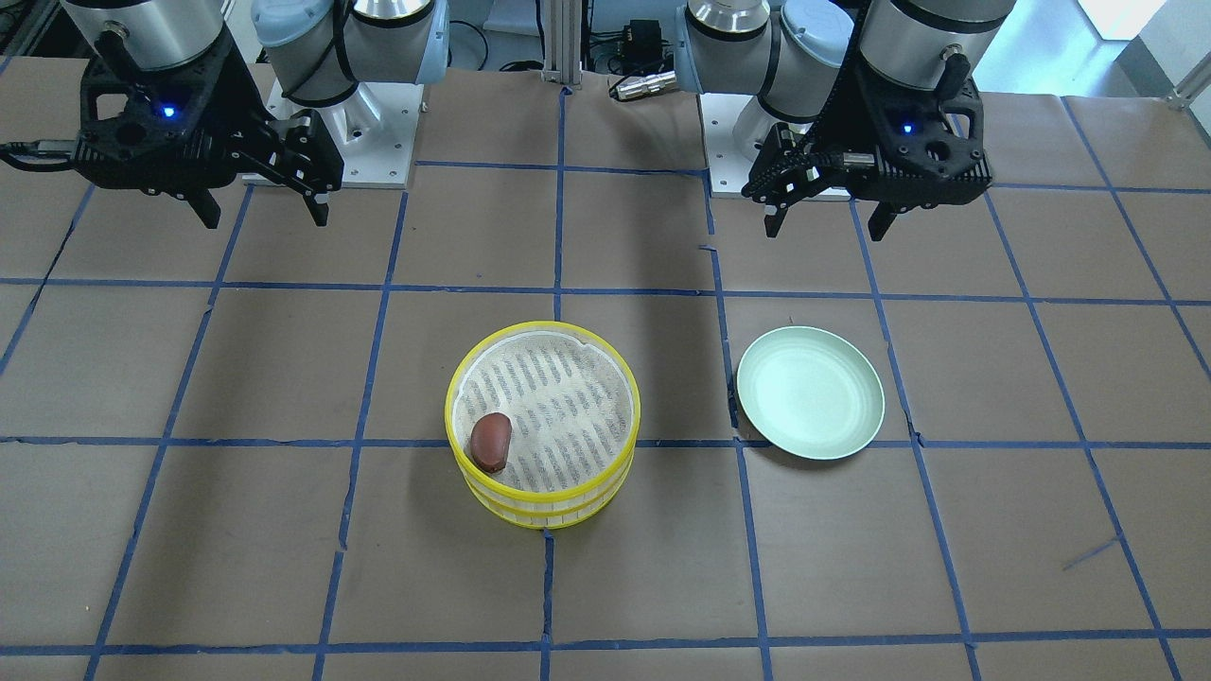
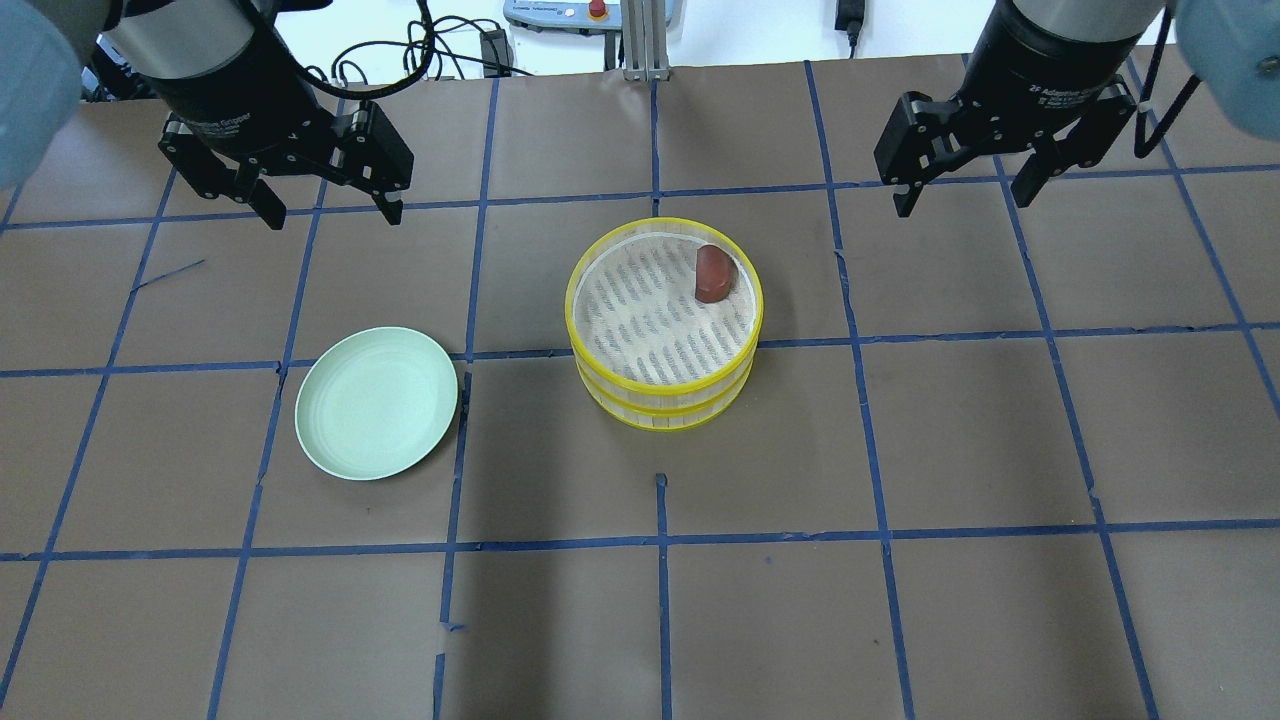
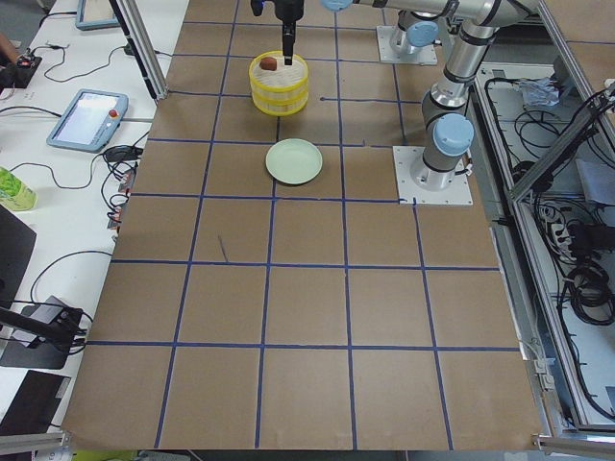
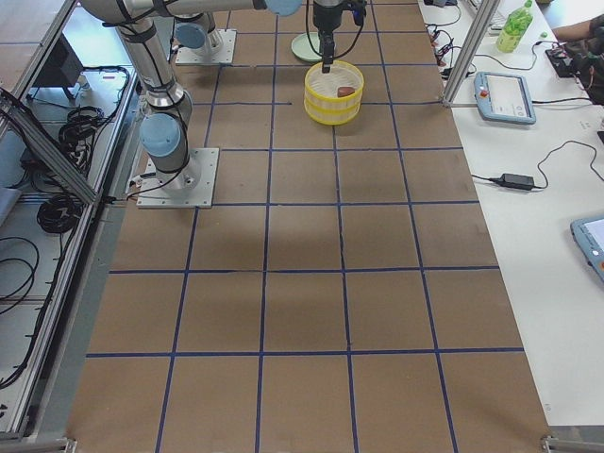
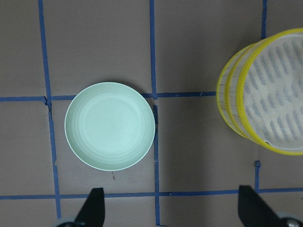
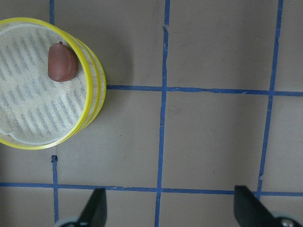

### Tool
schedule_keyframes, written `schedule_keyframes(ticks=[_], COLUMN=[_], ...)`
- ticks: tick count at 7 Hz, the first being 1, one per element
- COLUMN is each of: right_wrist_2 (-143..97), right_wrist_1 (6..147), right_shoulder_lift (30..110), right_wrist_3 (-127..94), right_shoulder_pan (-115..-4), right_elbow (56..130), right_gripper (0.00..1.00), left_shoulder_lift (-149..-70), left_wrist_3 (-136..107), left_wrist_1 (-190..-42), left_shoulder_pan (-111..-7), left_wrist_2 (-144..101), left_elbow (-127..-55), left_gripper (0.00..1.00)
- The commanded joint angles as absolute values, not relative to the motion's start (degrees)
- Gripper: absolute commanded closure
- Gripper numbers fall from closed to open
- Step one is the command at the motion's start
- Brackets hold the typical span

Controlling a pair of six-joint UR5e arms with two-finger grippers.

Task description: Stack buns with steamer

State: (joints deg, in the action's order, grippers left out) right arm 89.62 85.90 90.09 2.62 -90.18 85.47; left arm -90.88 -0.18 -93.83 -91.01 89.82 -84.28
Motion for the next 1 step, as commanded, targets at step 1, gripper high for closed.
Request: schedule_keyframes(ticks=[1], right_wrist_2=[89.56], right_wrist_1=[85.96], right_shoulder_lift=[90.09], right_wrist_3=[2.55], right_shoulder_pan=[-90.26], right_elbow=[85.52], right_gripper=[0.06], left_shoulder_lift=[-90.88], left_wrist_3=[-0.18], left_wrist_1=[-94.04], left_shoulder_pan=[-90.97], left_wrist_2=[90.00], left_elbow=[-84.29], left_gripper=[0.00])
